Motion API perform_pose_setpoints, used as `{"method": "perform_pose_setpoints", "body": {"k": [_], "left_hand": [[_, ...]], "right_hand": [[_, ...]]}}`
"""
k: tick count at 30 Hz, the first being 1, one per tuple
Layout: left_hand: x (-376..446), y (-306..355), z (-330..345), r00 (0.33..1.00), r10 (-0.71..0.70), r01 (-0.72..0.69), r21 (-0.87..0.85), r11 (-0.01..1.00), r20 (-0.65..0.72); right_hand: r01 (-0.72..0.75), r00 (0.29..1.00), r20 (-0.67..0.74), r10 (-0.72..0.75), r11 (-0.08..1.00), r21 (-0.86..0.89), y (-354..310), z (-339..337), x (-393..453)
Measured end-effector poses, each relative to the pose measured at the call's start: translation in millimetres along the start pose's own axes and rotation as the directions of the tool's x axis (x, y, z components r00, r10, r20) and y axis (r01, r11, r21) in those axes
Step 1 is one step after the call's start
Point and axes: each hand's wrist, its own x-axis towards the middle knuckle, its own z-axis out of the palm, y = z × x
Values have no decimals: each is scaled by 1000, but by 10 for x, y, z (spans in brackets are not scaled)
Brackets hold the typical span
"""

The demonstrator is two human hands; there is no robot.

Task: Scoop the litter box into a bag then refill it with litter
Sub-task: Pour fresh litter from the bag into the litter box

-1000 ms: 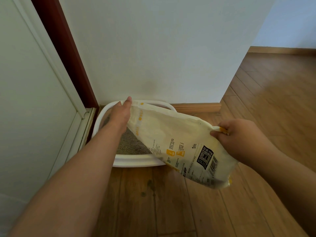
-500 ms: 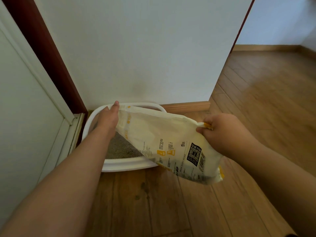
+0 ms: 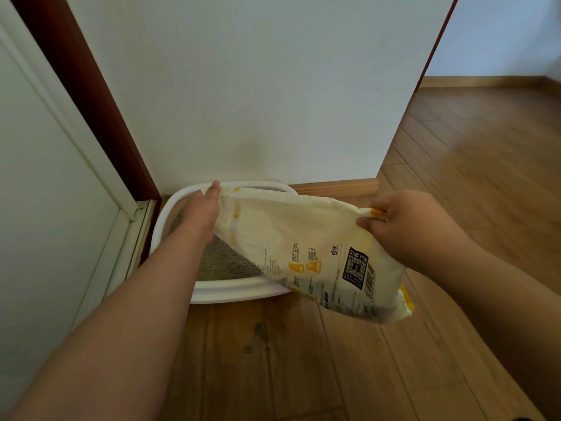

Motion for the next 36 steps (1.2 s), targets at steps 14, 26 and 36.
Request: {"method": "perform_pose_setpoints", "body": {"k": [14,26,36], "left_hand": [[-847,362,219,997,-30,25,71,997,70],[-964,349,194,976,66,-108,197,974,209],[-837,279,242,964,98,-136,140,981,249]], "right_hand": [[-25,999,-40,26,999,23,83,-22,56],[-52,997,-58,53,998,26,147,-11,133],[-81,996,-26,81,997,-5,224,38,186]]}}
